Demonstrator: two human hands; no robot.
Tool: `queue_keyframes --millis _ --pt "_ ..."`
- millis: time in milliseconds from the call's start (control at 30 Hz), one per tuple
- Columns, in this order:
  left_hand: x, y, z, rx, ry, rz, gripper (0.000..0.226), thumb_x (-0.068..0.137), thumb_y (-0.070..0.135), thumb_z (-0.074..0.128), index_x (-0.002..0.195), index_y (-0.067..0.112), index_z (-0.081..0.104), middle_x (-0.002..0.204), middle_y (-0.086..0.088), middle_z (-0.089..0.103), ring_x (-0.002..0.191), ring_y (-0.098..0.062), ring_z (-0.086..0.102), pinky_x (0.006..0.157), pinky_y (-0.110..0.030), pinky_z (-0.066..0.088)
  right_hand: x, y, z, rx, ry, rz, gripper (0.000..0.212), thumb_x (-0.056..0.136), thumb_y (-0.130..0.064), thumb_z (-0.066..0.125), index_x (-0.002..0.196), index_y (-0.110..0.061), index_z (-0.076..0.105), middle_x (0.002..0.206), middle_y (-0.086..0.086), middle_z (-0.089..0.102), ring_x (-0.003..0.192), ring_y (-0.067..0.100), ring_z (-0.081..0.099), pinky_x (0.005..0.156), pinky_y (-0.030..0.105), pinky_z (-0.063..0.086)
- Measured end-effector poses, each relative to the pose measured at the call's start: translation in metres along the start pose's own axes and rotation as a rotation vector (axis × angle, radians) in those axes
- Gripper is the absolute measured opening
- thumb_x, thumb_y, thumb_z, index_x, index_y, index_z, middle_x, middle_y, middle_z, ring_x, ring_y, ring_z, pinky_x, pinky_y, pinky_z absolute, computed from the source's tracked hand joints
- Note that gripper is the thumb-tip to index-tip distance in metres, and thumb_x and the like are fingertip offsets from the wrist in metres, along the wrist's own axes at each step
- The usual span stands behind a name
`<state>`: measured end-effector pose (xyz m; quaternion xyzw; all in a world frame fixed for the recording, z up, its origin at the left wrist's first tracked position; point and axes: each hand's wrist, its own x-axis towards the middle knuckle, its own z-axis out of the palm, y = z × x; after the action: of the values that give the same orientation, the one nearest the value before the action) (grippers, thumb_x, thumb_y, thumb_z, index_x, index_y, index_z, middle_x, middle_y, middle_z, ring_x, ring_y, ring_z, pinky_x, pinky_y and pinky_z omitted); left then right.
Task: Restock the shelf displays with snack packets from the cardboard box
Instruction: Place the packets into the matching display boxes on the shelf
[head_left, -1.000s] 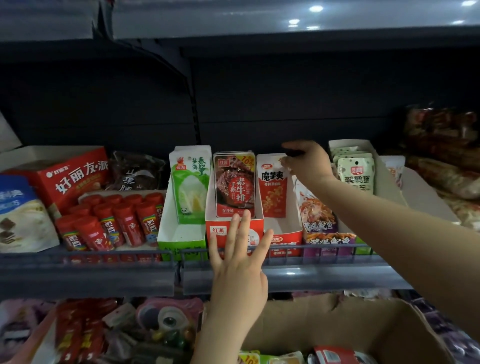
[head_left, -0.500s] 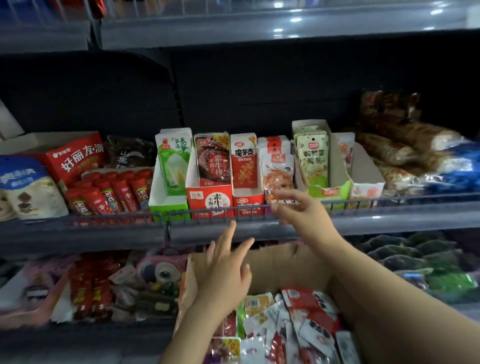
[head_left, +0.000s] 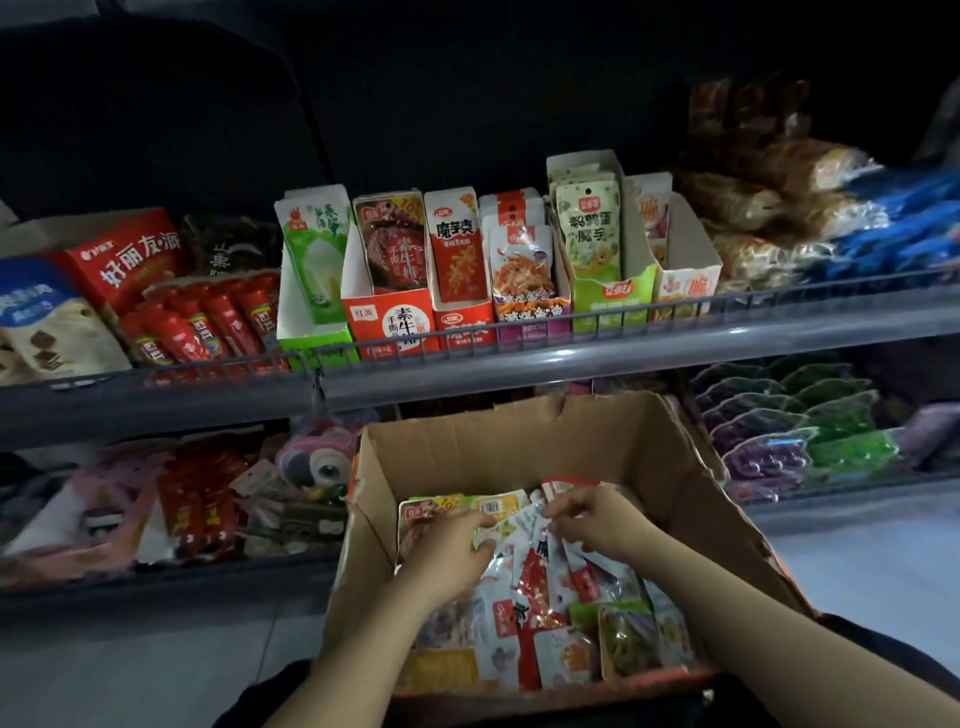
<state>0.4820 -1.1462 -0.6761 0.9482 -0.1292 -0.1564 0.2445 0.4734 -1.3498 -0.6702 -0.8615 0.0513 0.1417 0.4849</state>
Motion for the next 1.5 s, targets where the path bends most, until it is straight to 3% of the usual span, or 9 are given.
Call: queue_keyframes --millis 133,333,500,767,867,1033,1133,1300,1500 --pt "0.009 -0.005 0.011 0.037 -0.121 -0.055 0.037 0.095 0.031 0.053 0.129 0.020 0.055 0.136 0.001 0.053 0.120 -0.015 0.052 0.093 -0.021 0.041 0.006 0.012 0.012 -0.125 -0.144 0.073 0.015 0.083 -0.013 0.069 0.097 -0.016 0.069 0.092 -0.002 0.065 0.075 0.005 0.058 0.062 0.010 0.044" --pt "0.019 -0.018 0.020 0.137 -0.275 -0.144 0.040 0.097 0.025 0.049 0.136 0.020 0.050 0.141 -0.005 0.048 0.117 -0.021 0.054 0.092 -0.028 0.046 0.012 0.016 0.026 -0.383 -0.329 0.059 0.027 0.086 -0.017 0.066 0.113 -0.016 0.068 0.106 -0.002 0.066 0.091 0.010 0.056 0.081 0.021 0.044" --pt "0.027 -0.035 0.015 0.149 -0.298 -0.233 0.042 0.095 0.014 0.049 0.136 0.021 0.050 0.138 -0.006 0.050 0.115 -0.023 0.053 0.088 -0.027 0.045 0.016 0.017 0.034 -0.427 -0.475 0.079 0.036 0.087 -0.020 0.065 0.122 -0.019 0.064 0.126 -0.003 0.061 0.115 0.013 0.054 0.097 0.022 0.040" --pt "0.031 -0.041 0.018 0.132 -0.261 -0.246 0.037 0.087 0.013 0.064 0.123 0.021 0.061 0.127 -0.002 0.057 0.107 -0.020 0.056 0.084 -0.027 0.047 0.023 0.020 0.038 -0.465 -0.532 0.058 0.042 0.086 -0.027 0.066 0.127 -0.020 0.060 0.129 -0.003 0.059 0.116 0.016 0.054 0.097 0.024 0.042" --pt "0.031 -0.041 0.018 0.164 -0.209 -0.231 0.035 0.085 0.013 0.064 0.119 0.020 0.059 0.120 -0.003 0.058 0.104 -0.021 0.056 0.080 -0.027 0.044 0.024 0.019 0.037 -0.436 -0.538 0.069 0.041 0.084 -0.028 0.067 0.125 -0.022 0.061 0.125 -0.002 0.062 0.109 0.017 0.058 0.094 0.029 0.049" --pt "0.025 -0.033 0.007 0.223 -0.150 -0.225 0.013 0.086 0.014 0.061 0.088 0.020 0.072 0.100 0.001 0.069 0.088 -0.017 0.059 0.067 -0.022 0.039 0.017 0.011 0.033 -0.358 -0.521 0.044 0.039 0.088 -0.025 0.064 0.127 -0.020 0.058 0.122 -0.002 0.063 0.063 0.002 0.049 0.049 0.011 0.040" --pt "0.019 -0.024 -0.010 0.153 -0.059 -0.197 0.017 0.088 0.018 0.061 0.078 0.025 0.073 0.097 0.009 0.070 0.087 -0.011 0.059 0.071 -0.022 0.042 0.013 0.006 0.031 -0.315 -0.504 0.014 0.046 0.090 -0.026 0.061 0.134 -0.019 0.050 0.131 0.000 0.057 0.088 0.010 0.062 0.067 0.016 0.051" --pt "0.004 -0.006 -0.049 -0.158 0.162 -0.026 0.007 0.086 0.029 0.067 0.084 0.033 0.073 0.093 0.019 0.067 0.092 0.001 0.058 0.083 -0.018 0.044 0.008 -0.009 0.019 -0.251 -0.387 -0.130 0.044 0.090 -0.033 0.061 0.132 -0.026 0.051 0.127 -0.005 0.057 0.110 0.007 0.055 0.088 0.017 0.043" --pt "-0.015 0.018 -0.069 -0.522 0.400 -0.001 0.012 0.087 0.028 0.066 0.082 0.039 0.069 0.088 0.023 0.068 0.085 0.009 0.059 0.077 -0.014 0.046 0.010 -0.028 -0.007 -0.150 -0.118 -0.247 0.015 0.092 -0.032 0.057 0.106 -0.030 0.063 0.093 -0.018 0.064 0.084 -0.005 0.060 0.068 0.009 0.044"
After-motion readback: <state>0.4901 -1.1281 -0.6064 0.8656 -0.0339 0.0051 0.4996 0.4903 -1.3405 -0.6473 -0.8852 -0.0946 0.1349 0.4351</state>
